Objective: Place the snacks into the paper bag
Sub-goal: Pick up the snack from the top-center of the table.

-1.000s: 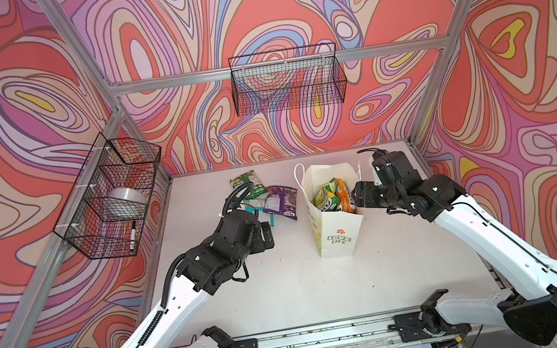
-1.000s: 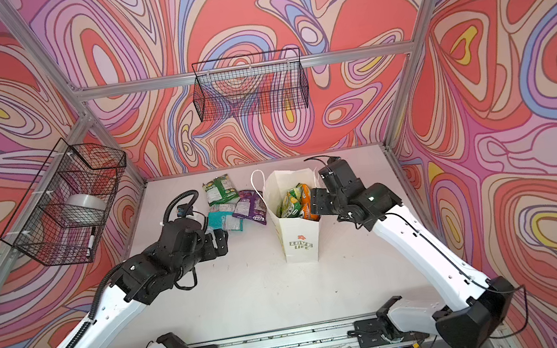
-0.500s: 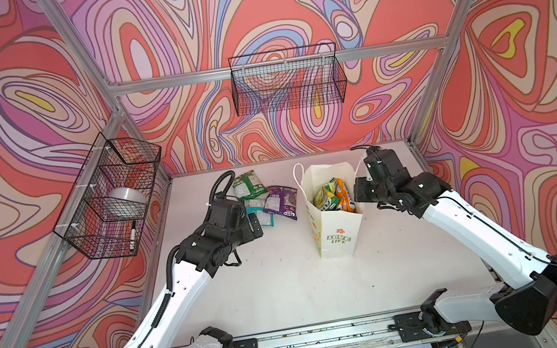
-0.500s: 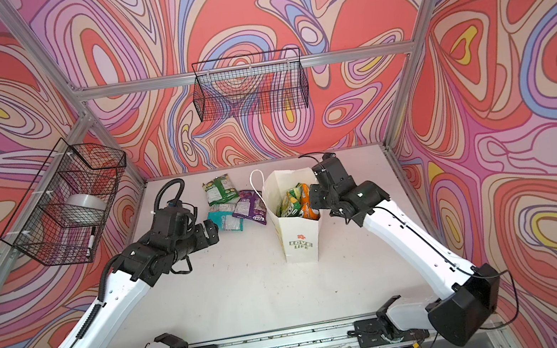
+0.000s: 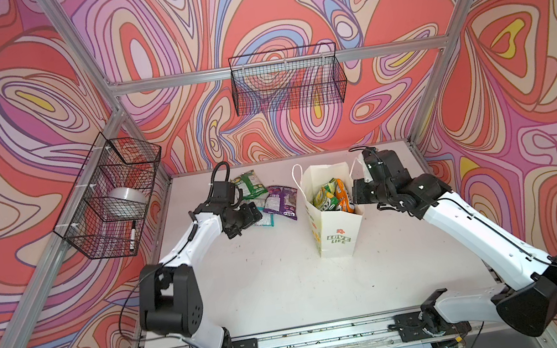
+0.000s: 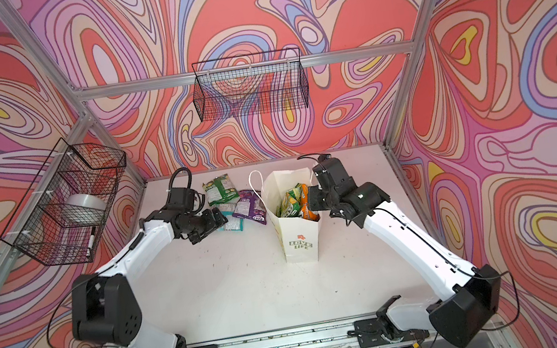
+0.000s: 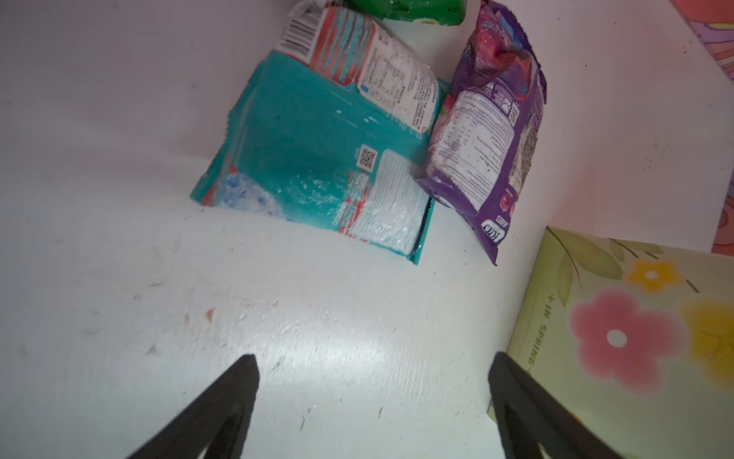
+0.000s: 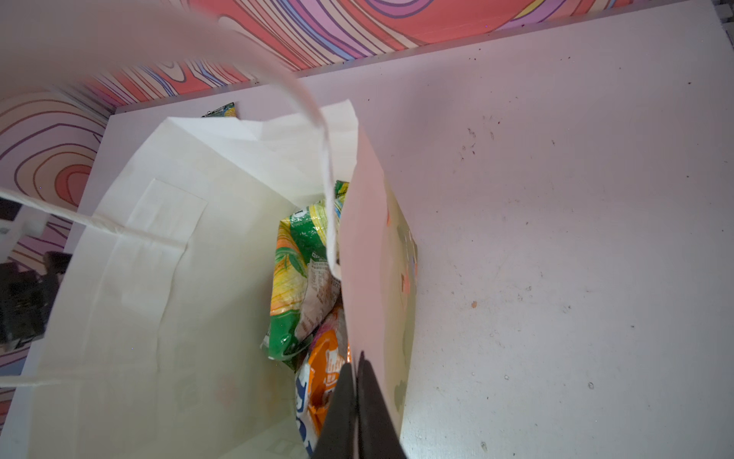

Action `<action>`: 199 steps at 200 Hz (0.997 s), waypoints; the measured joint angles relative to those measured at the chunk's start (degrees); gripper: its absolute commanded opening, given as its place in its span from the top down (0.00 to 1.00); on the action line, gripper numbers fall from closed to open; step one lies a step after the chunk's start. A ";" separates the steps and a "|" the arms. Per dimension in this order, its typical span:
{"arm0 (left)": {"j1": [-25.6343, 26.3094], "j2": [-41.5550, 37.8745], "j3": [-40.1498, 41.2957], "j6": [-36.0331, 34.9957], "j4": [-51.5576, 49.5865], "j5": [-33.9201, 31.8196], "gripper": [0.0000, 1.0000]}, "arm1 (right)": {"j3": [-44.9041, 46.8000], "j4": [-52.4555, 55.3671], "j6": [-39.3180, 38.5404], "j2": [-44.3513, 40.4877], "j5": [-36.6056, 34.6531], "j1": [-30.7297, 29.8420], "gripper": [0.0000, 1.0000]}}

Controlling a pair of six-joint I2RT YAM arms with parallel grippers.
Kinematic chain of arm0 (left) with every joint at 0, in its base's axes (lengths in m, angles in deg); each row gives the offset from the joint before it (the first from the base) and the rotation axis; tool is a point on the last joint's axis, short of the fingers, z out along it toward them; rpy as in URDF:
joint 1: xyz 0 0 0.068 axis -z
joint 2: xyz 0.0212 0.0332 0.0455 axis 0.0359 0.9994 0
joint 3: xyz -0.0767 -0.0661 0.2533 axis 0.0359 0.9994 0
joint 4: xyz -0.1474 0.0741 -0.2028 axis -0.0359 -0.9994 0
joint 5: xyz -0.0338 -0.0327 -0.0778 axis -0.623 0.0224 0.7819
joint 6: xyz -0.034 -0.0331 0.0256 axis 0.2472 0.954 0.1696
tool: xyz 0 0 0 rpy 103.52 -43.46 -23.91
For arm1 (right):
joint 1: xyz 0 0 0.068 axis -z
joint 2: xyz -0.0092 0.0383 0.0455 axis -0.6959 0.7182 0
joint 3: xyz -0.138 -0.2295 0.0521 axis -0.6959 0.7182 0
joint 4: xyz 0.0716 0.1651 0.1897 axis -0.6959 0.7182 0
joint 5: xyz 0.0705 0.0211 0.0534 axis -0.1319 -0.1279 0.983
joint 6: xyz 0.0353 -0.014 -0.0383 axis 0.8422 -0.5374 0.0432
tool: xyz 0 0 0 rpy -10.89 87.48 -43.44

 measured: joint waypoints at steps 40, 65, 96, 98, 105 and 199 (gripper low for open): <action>7.58 18.60 -25.59 -6.27 -6.47 -4.35 0.00 | 0.02 -0.26 -1.33 0.00 1.88 0.00 1.00; 10.71 28.22 -38.95 -9.97 -10.40 -8.98 0.00 | 0.83 -0.90 -1.66 -0.57 2.73 0.00 1.00; 11.50 36.35 -46.16 -12.46 -13.73 -11.82 0.00 | 1.73 -1.27 -1.66 -1.55 3.13 0.02 1.00; 11.50 36.65 -46.27 -12.57 -13.81 -11.98 0.00 | 1.81 -1.31 -1.66 -1.64 3.15 0.00 1.00; 11.52 37.77 -46.69 -12.90 -14.36 -12.66 0.00 | 1.95 -1.38 -1.66 -1.84 3.28 0.02 1.00; 11.72 42.42 -50.36 -10.88 -15.67 -17.84 0.47 | 3.10 -1.73 -1.60 -3.39 4.26 0.02 1.00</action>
